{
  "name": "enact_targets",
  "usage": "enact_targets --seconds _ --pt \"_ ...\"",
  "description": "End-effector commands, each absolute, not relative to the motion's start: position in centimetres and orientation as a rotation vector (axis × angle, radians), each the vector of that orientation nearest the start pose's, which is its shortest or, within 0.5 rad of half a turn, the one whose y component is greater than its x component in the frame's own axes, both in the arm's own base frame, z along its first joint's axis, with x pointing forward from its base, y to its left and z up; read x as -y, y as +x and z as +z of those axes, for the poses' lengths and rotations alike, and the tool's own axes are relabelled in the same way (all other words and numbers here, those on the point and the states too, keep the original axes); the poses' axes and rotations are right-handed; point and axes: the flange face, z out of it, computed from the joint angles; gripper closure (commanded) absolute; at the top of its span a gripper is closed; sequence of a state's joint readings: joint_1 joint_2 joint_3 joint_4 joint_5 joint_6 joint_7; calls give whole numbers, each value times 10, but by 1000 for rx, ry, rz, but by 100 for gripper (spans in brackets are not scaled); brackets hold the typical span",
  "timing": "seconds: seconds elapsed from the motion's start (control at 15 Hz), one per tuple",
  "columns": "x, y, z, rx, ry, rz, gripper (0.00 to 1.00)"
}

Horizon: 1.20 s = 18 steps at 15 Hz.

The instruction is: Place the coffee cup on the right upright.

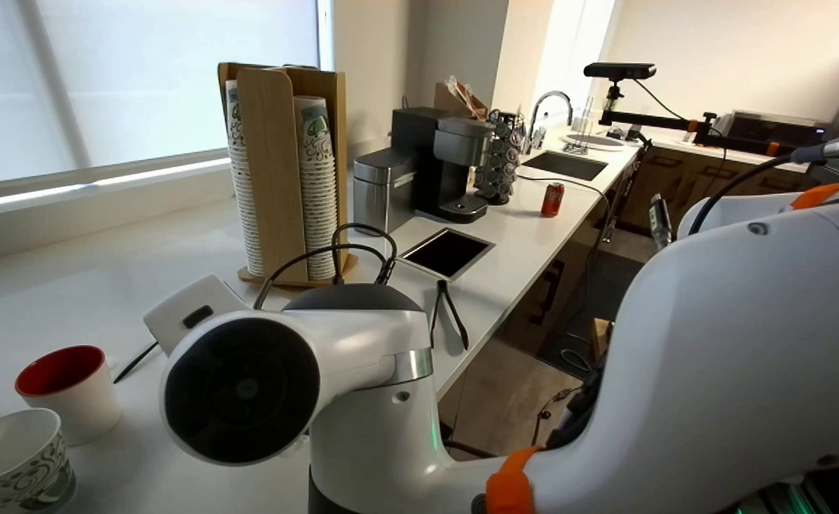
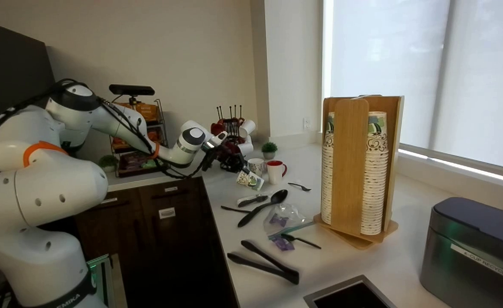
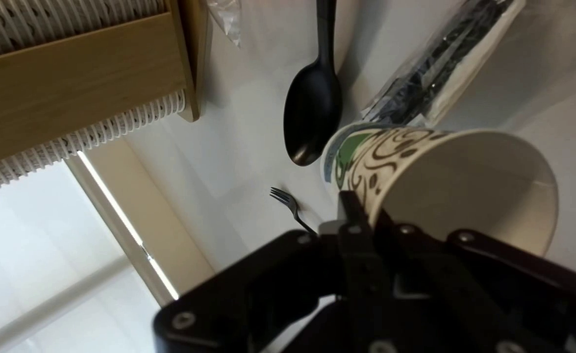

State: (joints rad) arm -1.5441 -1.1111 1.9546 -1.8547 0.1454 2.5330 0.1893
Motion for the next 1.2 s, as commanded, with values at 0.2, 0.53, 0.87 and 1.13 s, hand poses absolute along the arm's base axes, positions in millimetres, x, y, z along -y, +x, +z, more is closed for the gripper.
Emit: enact_targets --seconds 0.2,0.53,0.87,1.13 --pt "-349 557 245 -546 2251 604 96" --pt "-347 557 251 -559 2263 579 99" --pt "-339 562 270 -570 2270 503 99" --pt "-331 565 289 -598 2290 397 99"
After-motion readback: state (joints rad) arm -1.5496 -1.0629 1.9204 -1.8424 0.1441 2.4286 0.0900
